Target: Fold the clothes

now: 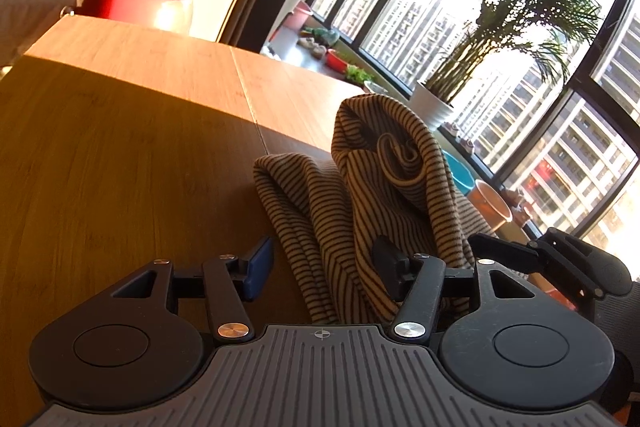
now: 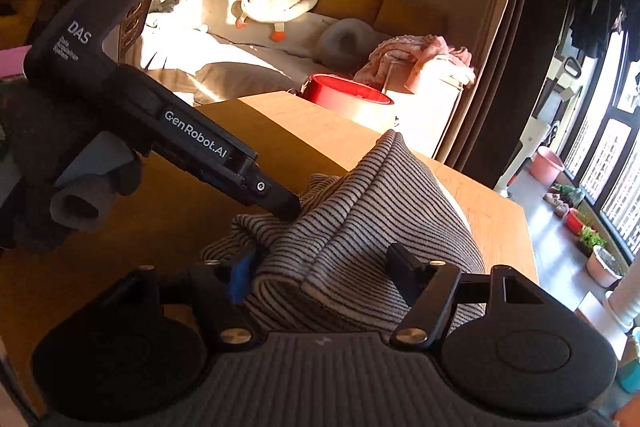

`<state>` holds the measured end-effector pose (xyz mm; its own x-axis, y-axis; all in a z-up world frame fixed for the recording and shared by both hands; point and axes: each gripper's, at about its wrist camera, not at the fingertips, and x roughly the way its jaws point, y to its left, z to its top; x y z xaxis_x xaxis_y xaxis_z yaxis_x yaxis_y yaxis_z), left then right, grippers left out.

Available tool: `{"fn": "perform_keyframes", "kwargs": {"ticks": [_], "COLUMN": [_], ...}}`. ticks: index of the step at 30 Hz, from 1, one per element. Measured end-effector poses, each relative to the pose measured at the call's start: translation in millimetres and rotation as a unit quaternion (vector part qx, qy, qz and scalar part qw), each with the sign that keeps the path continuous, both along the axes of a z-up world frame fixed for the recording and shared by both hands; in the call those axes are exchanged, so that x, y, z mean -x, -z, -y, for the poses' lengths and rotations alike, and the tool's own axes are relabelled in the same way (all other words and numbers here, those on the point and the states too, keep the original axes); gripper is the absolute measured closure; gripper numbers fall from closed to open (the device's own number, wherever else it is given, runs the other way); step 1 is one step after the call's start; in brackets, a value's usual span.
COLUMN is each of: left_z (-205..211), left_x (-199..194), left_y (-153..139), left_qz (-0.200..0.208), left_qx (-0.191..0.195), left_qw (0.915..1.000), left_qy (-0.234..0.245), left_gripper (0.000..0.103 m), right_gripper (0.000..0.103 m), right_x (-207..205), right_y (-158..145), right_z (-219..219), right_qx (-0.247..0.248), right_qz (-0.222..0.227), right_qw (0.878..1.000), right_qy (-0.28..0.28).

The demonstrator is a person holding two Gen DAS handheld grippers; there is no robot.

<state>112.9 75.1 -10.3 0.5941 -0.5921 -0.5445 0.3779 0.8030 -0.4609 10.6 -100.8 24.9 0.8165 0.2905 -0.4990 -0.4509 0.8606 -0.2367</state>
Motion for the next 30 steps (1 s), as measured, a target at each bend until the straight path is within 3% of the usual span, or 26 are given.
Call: {"fn": "perform_keyframes", "kwargs": {"ticks": [1,2,5,7,10,13,17,21,23,25,29,30], "left_z": [-0.2,-0.8,-2.9,0.6,11.6,19.3,17.4,-1.0,-13.0,-22.6,-7.5,2.7], "left_x": [0.8,2.3,7.2,8.2,6.6,5.7,6.5,3.2,-0.5,-3.5,-3.3,-3.2], "left_y": [-0.5,-1.3,-1.4,1.4,6.4,10.9,11.1,3.6,-3.2,-12.0,-32.0,-34.3], "left_qz": [0.0,-0.001,-0.012,-0.021,-0.028,-0.034,-0.032,-0.032,-0.026,-0.019,0.009,0.017], "left_qx": [0.002,0.006,0.024,0.032,0.036,0.046,0.038,0.032,0.037,0.049,0.046,0.034], "left_qw": [1.0,0.9999,0.9988,0.9979,0.9972,0.9961,0.9964,0.9979,0.9987,0.9986,0.9985,0.9986], "left_qy": [0.004,0.012,0.04,0.052,0.059,0.067,0.069,0.047,0.024,0.006,0.028,0.036], "left_gripper": [0.045,0.05,0.059,0.063,0.063,0.063,0.061,0.055,0.053,0.049,0.027,0.027], "right_gripper": [0.05,0.067,0.086,0.091,0.092,0.092,0.092,0.092,0.092,0.092,0.091,0.09], "right_x": [1.4,1.4,0.0,-5.8,-20.4,-27.0,-41.4,-46.8,-43.6,-37.3,-21.7,-18.4], "right_y": [-3.8,-8.7,-30.7,-48.8,-75.1,-76.1,-31.8,-7.0,-5.5,-3.3,2.0,2.2], "right_z": [5.2,9.4,31.4,48.0,66.3,54.5,31.6,48.4,45.9,29.6,-0.8,-7.1], "right_qx": [-0.007,-0.013,-0.06,-0.113,-0.233,-0.279,-0.259,-0.292,-0.269,-0.215,-0.128,-0.107], "right_qz": [0.0,0.003,0.02,0.021,-0.013,-0.063,-0.147,-0.179,-0.176,-0.157,-0.115,-0.104], "right_qw": [1.0,1.0,0.997,0.992,0.972,0.958,0.954,0.94,0.947,0.964,0.985,0.988], "right_qy": [0.003,0.01,0.041,0.058,0.039,-0.015,-0.017,0.015,0.007,-0.006,-0.025,-0.03]}}
